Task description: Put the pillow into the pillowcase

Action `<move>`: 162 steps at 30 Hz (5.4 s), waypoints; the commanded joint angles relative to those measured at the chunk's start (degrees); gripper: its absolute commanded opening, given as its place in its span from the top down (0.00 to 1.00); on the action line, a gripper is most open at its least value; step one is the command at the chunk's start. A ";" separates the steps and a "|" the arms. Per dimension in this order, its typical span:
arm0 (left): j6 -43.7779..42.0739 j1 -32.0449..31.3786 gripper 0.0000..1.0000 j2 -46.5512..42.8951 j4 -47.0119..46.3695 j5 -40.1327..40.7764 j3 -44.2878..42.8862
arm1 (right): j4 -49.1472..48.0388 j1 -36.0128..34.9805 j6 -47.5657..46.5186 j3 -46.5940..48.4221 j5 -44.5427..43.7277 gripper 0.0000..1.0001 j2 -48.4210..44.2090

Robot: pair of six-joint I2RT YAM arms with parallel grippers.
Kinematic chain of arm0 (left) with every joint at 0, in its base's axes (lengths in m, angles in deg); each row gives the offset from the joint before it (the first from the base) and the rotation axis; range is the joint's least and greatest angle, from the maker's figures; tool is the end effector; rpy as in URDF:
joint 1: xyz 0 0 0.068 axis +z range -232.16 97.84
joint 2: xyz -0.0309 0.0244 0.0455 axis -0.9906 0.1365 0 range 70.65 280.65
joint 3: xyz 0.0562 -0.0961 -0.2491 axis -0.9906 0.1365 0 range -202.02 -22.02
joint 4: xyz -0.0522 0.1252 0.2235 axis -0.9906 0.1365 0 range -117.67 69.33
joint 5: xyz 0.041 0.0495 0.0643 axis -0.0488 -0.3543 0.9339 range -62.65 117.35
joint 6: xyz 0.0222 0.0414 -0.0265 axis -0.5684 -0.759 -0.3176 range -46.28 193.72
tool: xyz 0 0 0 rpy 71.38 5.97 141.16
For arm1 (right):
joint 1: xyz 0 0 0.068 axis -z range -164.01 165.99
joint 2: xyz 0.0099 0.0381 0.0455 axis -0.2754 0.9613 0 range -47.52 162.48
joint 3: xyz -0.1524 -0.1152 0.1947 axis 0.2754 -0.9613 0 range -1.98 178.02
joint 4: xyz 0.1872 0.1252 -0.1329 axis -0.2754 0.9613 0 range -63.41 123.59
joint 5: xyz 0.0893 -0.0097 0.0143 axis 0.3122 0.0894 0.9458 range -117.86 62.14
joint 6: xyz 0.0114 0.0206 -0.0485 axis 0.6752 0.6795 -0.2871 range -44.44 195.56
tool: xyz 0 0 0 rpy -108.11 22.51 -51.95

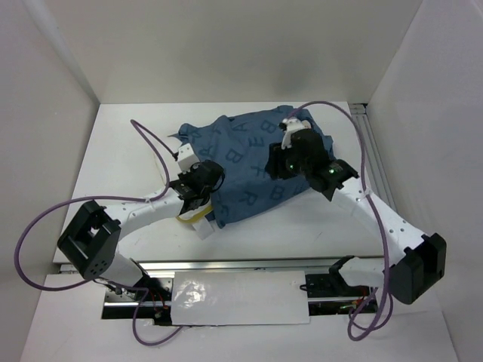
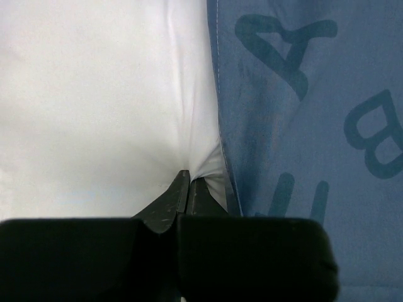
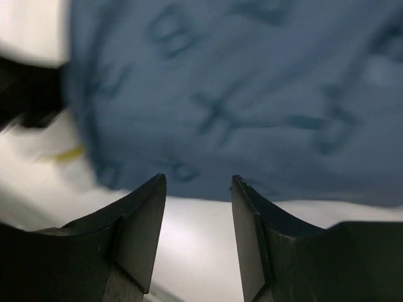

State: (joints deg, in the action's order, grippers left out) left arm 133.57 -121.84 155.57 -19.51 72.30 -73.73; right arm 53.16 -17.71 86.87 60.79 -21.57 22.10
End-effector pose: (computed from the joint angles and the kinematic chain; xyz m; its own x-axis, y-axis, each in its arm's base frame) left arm 0.2539 -0.1778 0.2269 -0.2935 -0.5517 -0.7807 -0.4177 0.8086 -0.4143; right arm 0.2224 0.1530 0.3311 -0.5724 -0.1473 -0.8066 -0.5255 0.8211 0.2229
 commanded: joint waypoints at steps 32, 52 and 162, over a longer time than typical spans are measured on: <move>-0.88 -5.31 1.00 -4.32 0.53 13.67 -6.83 | 0.15 7.68 2.66 14.93 -16.12 0.92 21.07; 0.26 -8.04 1.00 -7.14 2.91 16.05 -5.52 | 3.50 3.37 5.22 19.06 -29.50 0.47 25.13; -18.63 22.89 1.00 4.55 -13.86 -45.99 1.07 | -0.63 -7.62 -2.52 66.96 -15.62 1.00 64.41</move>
State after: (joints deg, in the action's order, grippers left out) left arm 118.27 -98.80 159.05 -25.89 33.33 -74.67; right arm 58.12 -25.60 83.79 126.82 -38.64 88.02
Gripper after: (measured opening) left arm 0.054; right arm 0.017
